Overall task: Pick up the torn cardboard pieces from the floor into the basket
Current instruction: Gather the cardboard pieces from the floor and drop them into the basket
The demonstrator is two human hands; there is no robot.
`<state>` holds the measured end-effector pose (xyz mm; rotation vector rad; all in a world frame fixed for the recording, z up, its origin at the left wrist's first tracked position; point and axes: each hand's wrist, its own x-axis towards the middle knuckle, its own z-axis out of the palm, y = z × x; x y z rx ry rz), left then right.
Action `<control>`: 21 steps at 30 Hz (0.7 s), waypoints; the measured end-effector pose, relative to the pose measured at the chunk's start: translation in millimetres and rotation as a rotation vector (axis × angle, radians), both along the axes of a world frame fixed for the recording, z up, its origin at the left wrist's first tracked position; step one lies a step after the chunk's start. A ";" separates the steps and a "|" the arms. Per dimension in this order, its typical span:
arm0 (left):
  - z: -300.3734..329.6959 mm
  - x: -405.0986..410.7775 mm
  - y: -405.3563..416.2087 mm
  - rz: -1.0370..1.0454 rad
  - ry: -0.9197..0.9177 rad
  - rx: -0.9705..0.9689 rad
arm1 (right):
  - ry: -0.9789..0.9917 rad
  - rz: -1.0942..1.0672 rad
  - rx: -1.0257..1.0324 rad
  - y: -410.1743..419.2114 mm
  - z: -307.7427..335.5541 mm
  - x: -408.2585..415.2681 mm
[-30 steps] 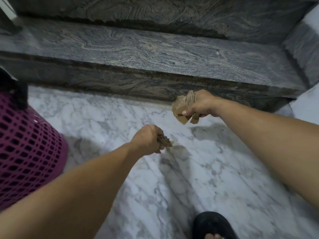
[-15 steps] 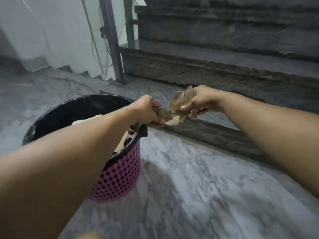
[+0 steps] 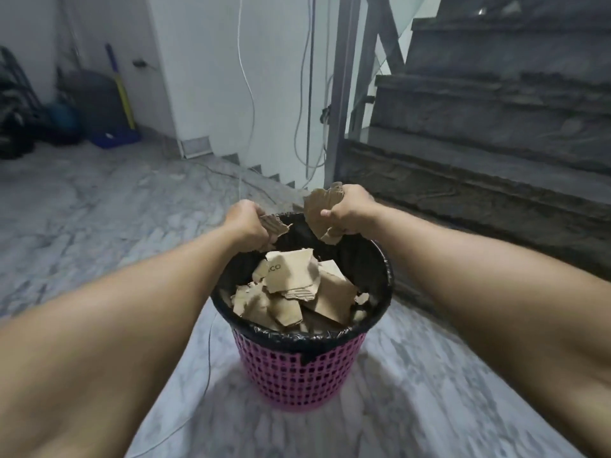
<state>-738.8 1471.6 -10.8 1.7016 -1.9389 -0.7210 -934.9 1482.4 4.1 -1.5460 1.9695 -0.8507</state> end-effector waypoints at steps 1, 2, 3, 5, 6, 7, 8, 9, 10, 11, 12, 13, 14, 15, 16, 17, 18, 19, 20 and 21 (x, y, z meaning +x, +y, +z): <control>-6.6 2.6 0.3 -0.003 -0.033 -0.004 | 0.034 0.019 -0.001 -3.5 -5.1 7.5; -14.2 4.3 1.9 -0.029 -0.064 0.002 | 0.073 0.054 0.017 -4.3 -10.5 14.1; -23.0 6.1 3.6 -0.065 -0.090 0.025 | 0.112 0.089 0.045 -2.9 -16.3 19.4; -38.1 9.5 6.4 -0.117 -0.142 0.070 | 0.135 0.116 0.092 1.0 -30.0 22.8; -44.0 11.6 7.0 -0.124 -0.177 0.069 | 0.138 0.120 0.104 3.7 -35.7 22.5; -49.4 14.1 6.7 -0.115 -0.208 0.058 | 0.160 0.127 0.109 7.2 -39.7 20.7; -52.8 17.0 7.0 -0.100 -0.239 0.031 | 0.201 0.138 0.114 9.6 -42.0 17.7; -56.2 20.2 7.7 -0.087 -0.271 -0.001 | 0.251 0.150 0.128 12.5 -43.6 14.4; -57.5 22.8 10.1 -0.078 -0.304 -0.036 | 0.302 0.164 0.142 15.6 -43.8 10.4; -59.7 25.5 11.4 -0.075 -0.328 -0.065 | 0.348 0.177 0.161 18.7 -43.9 6.5; -62.0 27.4 12.8 -0.085 -0.340 -0.086 | 0.382 0.189 0.189 21.4 -44.9 2.4; -63.8 28.6 15.0 -0.110 -0.347 -0.092 | 0.412 0.202 0.224 25.0 -45.9 -1.5; -65.8 27.9 17.1 -0.147 -0.363 -0.086 | 0.438 0.217 0.265 27.7 -47.5 -4.6; -67.6 26.3 19.5 -0.194 -0.396 -0.064 | 0.459 0.237 0.309 31.6 -47.7 -6.1; -69.1 23.0 21.5 -0.243 -0.435 -0.035 | 0.473 0.265 0.355 35.7 -48.4 -6.4; -69.6 19.3 22.9 -0.285 -0.466 0.004 | 0.496 0.302 0.398 40.1 -48.6 -5.1; -69.4 14.5 24.0 -0.321 -0.472 0.047 | 0.530 0.346 0.437 44.2 -49.4 -2.7; -70.3 9.1 24.5 -0.343 -0.441 0.107 | 0.566 0.384 0.468 48.5 -51.1 -0.5; -71.2 3.4 25.0 -0.357 -0.384 0.172 | 0.595 0.406 0.497 51.9 -53.8 1.8; -72.0 -1.7 26.7 -0.363 -0.329 0.234 | 0.612 0.419 0.520 55.0 -56.8 4.0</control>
